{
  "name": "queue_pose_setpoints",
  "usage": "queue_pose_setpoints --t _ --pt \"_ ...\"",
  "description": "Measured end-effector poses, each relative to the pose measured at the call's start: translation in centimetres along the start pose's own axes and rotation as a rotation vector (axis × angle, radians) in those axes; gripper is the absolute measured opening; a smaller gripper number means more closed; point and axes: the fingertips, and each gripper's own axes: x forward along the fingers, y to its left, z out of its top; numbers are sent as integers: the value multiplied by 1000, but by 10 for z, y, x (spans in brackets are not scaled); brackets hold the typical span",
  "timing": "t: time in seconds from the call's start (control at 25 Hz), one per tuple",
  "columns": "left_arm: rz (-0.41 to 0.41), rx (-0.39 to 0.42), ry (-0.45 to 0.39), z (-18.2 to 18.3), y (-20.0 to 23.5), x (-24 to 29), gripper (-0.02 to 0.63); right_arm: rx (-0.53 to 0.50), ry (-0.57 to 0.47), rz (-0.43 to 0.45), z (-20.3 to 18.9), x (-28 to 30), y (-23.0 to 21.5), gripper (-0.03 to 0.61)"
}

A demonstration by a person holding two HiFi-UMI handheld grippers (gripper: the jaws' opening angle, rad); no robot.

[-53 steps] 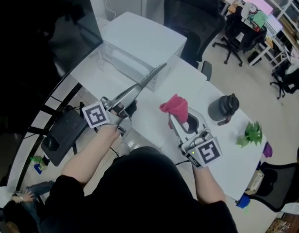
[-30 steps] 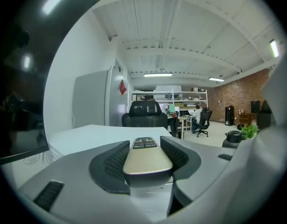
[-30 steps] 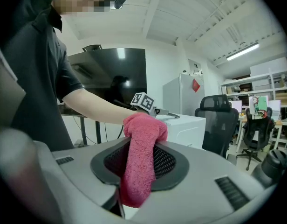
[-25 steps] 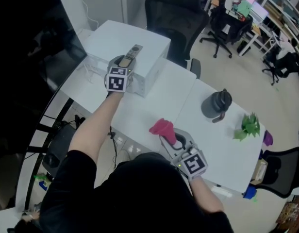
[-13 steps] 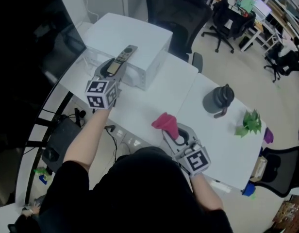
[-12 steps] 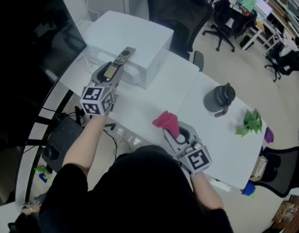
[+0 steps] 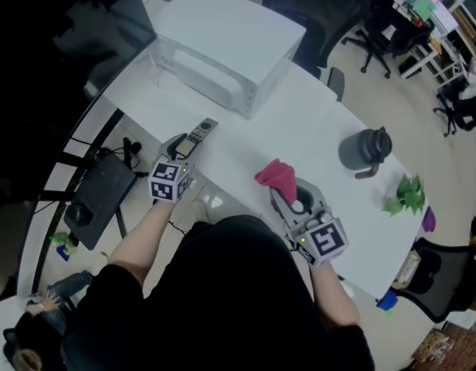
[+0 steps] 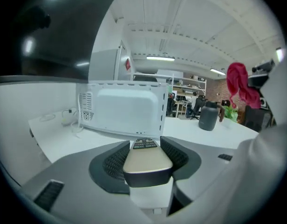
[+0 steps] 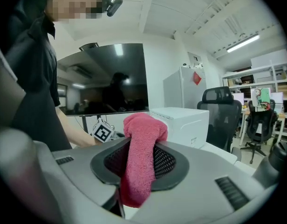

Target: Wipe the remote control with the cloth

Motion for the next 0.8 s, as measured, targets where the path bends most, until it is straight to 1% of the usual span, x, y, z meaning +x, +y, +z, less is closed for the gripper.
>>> queue_pose_setpoints --t 0.24,0.4,0.52,0.6,0.68,0.72,0.8 --pt "-14 58 103 -43 -2 34 209 12 65 13 -11 5 9 114" --pt "-34 103 199 -78 -6 43 209 21 102 25 -22 15 12 114" --pt "-31 148 277 -100 -7 48 210 40 145 41 -31 22 16 114" --pt "-21 180 332 -112 -5 51 210 48 169 51 -38 27 18 114" --pt "-11 195 391 -124 -4 54 210 47 181 59 -44 31 19 114" --pt "-5 195 412 -129 -4 55 210 47 184 59 -46 33 19 114" --pt "-2 196 430 -129 -3 56 210 53 194 57 -49 34 19 114"
